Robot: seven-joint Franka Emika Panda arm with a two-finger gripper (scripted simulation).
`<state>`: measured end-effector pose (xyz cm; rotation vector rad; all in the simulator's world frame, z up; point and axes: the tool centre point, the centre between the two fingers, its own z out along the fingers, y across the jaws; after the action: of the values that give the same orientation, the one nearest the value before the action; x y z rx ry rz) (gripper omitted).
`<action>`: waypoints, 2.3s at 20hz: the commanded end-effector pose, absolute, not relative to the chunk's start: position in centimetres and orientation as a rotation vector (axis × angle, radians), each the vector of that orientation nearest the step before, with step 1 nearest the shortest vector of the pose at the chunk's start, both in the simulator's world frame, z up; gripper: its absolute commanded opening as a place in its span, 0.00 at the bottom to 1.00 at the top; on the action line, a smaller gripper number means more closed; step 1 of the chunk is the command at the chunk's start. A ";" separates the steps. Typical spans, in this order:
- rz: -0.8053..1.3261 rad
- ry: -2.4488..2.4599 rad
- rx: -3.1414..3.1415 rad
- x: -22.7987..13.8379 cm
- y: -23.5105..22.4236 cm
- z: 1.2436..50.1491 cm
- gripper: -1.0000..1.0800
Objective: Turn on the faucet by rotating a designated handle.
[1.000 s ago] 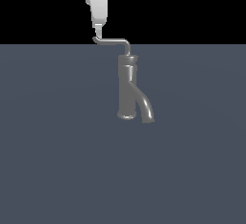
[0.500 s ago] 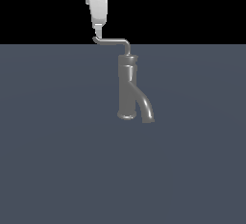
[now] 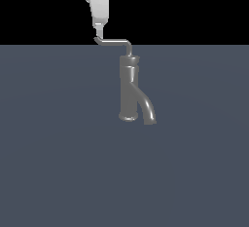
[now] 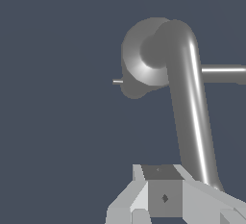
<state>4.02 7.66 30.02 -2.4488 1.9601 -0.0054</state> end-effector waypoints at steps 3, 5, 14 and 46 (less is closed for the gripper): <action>0.000 1.964 -2.452 2.5 7.4 30.0 0.00; 0.000 1.964 -2.452 1.9 7.3 30.0 0.00; -0.006 1.955 -2.455 0.4 7.4 30.0 0.00; -0.002 1.959 -2.455 -3.7 -4.9 30.0 0.00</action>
<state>-3.83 -2.19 30.01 -2.4843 1.9200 0.0043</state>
